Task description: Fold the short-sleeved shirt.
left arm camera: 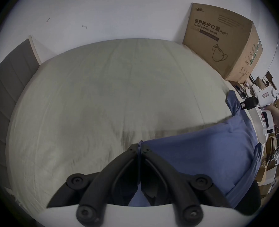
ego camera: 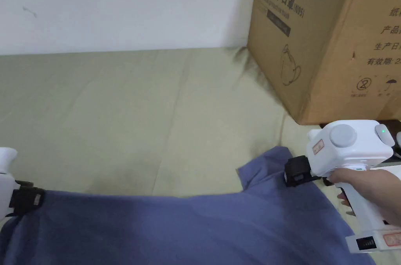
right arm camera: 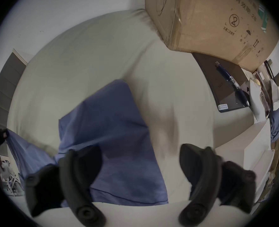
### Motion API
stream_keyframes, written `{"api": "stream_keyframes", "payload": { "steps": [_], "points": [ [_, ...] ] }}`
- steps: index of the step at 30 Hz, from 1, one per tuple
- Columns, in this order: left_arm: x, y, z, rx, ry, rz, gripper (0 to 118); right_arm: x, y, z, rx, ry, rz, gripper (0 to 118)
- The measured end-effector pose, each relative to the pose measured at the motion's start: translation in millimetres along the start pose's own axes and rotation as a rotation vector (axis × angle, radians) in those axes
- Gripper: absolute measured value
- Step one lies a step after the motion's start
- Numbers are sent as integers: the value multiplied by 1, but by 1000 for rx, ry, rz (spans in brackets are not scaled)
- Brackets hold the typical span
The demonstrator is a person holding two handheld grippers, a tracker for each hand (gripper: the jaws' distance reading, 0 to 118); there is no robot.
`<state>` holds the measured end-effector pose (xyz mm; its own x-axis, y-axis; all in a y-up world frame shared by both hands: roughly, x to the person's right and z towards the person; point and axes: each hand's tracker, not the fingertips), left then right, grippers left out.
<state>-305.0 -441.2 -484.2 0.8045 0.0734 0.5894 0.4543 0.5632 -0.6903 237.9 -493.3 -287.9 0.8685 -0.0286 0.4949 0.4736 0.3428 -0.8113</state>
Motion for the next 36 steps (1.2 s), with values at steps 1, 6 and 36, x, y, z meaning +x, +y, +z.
{"api": "stream_keyframes", "payload": {
  "steps": [1, 6, 36],
  "points": [
    [0, -1, -1, -9, 8, -11, 0, -1, -2, -2, -27, 6, 11, 38],
    [-3, -3, -1, -25, 23, 8, 0, -9, -9, 24, 15, 58, 66, 1],
    [1, -94, 81, 157, -44, 117, 0, 32, -150, 148, 281, 160, -72, 1]
  ]
}}
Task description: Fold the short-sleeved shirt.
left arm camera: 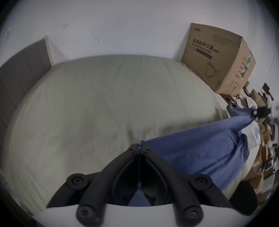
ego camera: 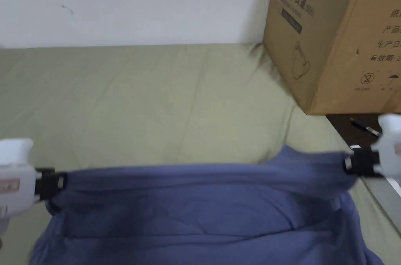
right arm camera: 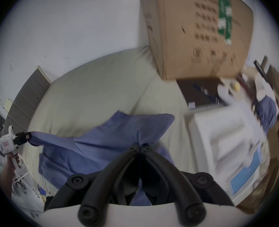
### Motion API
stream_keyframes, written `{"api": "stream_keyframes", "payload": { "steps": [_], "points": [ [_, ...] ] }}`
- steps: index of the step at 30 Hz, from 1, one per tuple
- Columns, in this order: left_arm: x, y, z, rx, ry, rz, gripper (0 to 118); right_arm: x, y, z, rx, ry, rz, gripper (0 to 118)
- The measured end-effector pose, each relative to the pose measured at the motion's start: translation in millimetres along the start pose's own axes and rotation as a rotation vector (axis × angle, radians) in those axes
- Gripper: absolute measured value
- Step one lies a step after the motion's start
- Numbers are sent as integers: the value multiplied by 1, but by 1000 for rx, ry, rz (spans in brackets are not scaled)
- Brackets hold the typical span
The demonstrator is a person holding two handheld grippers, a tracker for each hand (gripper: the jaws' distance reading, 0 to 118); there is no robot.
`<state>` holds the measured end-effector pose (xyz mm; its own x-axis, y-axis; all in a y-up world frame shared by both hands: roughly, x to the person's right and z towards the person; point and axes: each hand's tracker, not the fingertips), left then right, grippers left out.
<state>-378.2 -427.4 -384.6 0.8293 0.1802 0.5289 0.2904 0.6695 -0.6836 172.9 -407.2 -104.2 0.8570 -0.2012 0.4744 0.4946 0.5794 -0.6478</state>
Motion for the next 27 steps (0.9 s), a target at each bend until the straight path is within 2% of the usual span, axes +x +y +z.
{"api": "stream_keyframes", "payload": {
  "steps": [3, 4, 7, 8, 11, 14, 15, 16, 17, 18, 19, 20, 21, 22, 24, 27],
  "points": [
    [0, -69, 15, -4, -29, 53, 0, 9, -83, 0, -62, -40, 53, 1],
    [2, -90, 19, -11, -25, 45, 0, 12, -107, 0, -60, -59, 48, 1],
    [8, -130, 29, -29, -4, 38, 0, 19, -149, 1, -33, -60, -69, 1],
    [8, -139, 32, -30, -9, 52, 0, 19, -157, 2, 2, -63, -95, 1],
    [7, -151, 32, -15, -3, 94, 0, 15, -161, 0, 30, -77, -96, 1],
    [2, -155, 24, -3, 7, 117, 1, 11, -155, -5, 30, -100, -50, 1],
    [1, -155, 25, -2, 8, 131, 6, 9, -155, -4, 35, -114, -31, 1],
    [1, -152, 27, 7, 3, 143, 15, 6, -155, -1, 54, -122, -21, 5],
    [2, -149, 32, 33, 6, 157, 41, 9, -155, 1, 74, -120, -13, 31],
    [3, -149, 37, 63, -1, 170, 71, 7, -153, 7, 94, -118, -7, 66],
    [6, -143, 45, 85, 1, 170, 102, 5, -150, 14, 102, -120, -4, 105],
    [9, -137, 55, 118, 12, 169, 118, 2, -147, 22, 111, -128, -6, 115],
    [13, -132, 70, 188, -7, 171, 117, -1, -145, 33, 227, -115, -14, 111],
    [16, -127, 81, 244, -49, 152, 117, -4, -142, 43, 264, -127, -13, 111],
    [31, -111, 102, 295, -46, 113, 117, -13, -134, 62, 314, -134, -27, 114],
    [57, -97, 144, 392, -24, 29, 117, -33, -131, 116, 433, -72, -53, 115]
  ]
}}
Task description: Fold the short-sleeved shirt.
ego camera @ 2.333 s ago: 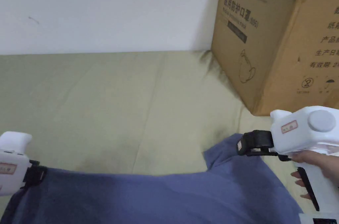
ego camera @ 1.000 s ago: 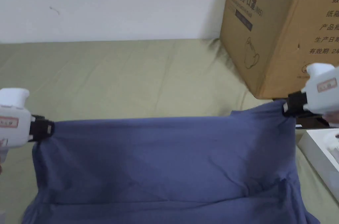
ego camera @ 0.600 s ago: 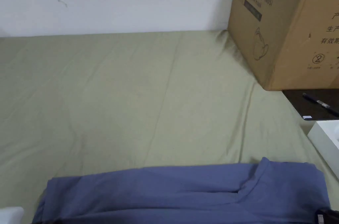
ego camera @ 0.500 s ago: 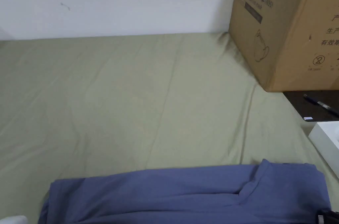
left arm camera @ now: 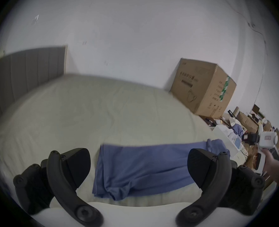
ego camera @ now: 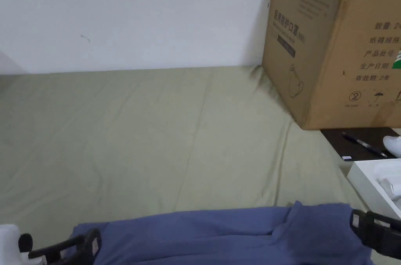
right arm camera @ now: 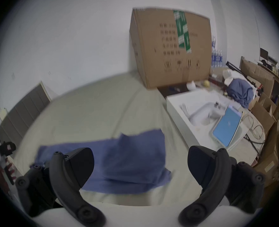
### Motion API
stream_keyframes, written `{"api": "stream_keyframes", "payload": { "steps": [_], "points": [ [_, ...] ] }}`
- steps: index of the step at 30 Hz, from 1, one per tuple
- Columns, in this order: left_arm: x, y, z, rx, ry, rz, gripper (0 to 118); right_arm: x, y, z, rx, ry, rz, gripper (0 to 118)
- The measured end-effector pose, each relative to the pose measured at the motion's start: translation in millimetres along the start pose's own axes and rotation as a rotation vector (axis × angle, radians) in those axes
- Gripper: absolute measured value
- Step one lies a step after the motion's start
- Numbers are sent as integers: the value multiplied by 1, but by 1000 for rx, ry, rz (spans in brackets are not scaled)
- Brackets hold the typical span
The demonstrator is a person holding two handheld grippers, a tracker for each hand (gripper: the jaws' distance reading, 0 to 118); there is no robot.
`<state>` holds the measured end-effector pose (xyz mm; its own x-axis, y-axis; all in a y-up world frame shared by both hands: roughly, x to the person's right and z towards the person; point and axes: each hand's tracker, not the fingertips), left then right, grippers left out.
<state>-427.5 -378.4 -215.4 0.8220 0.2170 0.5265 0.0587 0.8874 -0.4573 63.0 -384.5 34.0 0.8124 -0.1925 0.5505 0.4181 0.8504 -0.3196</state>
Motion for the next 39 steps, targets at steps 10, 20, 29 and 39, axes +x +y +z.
{"api": "stream_keyframes", "payload": {
  "steps": [10, 20, 29, 39],
  "points": [
    [85, 35, 63, 286, -27, -165, 40, -100, 17, 89, 442, 68, 37, 0],
    [112, 16, 80, 410, 44, -186, 0, -122, 4, 104, 544, 83, 162, 0],
    [3, 41, -5, -216, -249, 180, 0, -132, 7, 103, 473, 147, 260, 0],
    [-159, -18, -118, -639, -228, 543, 118, -165, -5, 73, 392, 237, 480, 0]
  ]
}}
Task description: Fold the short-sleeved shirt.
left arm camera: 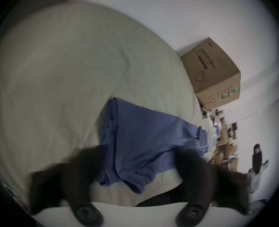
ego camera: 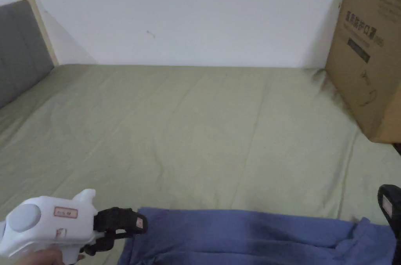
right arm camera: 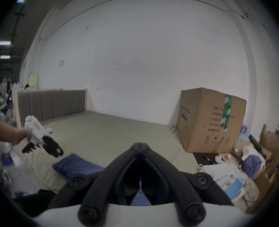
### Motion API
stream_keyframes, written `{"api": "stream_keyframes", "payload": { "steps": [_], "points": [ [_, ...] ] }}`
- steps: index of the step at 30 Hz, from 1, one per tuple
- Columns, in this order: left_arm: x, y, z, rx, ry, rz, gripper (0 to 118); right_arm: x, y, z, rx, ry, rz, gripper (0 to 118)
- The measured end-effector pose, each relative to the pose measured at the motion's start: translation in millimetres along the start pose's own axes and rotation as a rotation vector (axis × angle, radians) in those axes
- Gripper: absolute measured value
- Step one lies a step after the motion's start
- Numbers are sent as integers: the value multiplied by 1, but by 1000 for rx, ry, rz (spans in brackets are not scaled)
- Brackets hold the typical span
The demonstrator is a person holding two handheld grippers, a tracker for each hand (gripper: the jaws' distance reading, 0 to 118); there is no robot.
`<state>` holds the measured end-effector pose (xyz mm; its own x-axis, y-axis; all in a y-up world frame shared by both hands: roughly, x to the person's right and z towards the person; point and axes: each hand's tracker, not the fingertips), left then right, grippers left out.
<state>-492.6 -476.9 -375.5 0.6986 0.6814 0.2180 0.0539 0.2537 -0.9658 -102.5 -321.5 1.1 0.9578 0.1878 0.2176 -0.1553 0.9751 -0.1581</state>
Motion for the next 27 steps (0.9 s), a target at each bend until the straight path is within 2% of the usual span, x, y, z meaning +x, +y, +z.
{"api": "stream_keyframes", "payload": {
  "steps": [2, 7, 10, 15, 16, 17, 18, 19, 21, 23, 26, 27],
  "points": [
    [-15, 7, -8, 6, -55, 12, 114, -5, -5, -11, -24, 1, 28, 0],
    [-35, 6, -44, -53, -196, 134, 116, -5, -15, -30, -94, 23, -16, 0],
    [-45, 7, -72, -114, -387, 201, 118, -6, -19, -37, -120, 24, 4, 0],
    [-35, 2, -86, -77, -400, 181, 118, -9, -24, -45, -162, 39, 1, 0],
    [-28, -2, -83, -74, -377, 162, 115, -10, -25, -46, -165, 42, -3, 0],
    [-24, -5, -80, -69, -348, 140, 92, -11, -26, -46, -167, 45, -9, 0],
    [-22, -6, -77, -66, -310, 113, 44, -13, -26, -47, -168, 48, -13, 0],
    [-17, -8, -75, -66, -248, 83, 5, -14, -27, -46, -168, 53, -20, 0],
    [-15, 0, -72, -63, -49, 12, 5, -16, -27, -47, -170, 67, -32, 0],
    [-6, 2, -57, -56, -85, -12, 5, -18, -27, -46, -172, 80, -34, 0],
    [10, 7, -22, -23, 20, -108, 5, -20, -25, -44, -159, 102, -21, 0],
    [19, 8, -10, -29, 95, -155, 5, -19, -25, -43, -154, 105, -18, 0]
  ]
}}
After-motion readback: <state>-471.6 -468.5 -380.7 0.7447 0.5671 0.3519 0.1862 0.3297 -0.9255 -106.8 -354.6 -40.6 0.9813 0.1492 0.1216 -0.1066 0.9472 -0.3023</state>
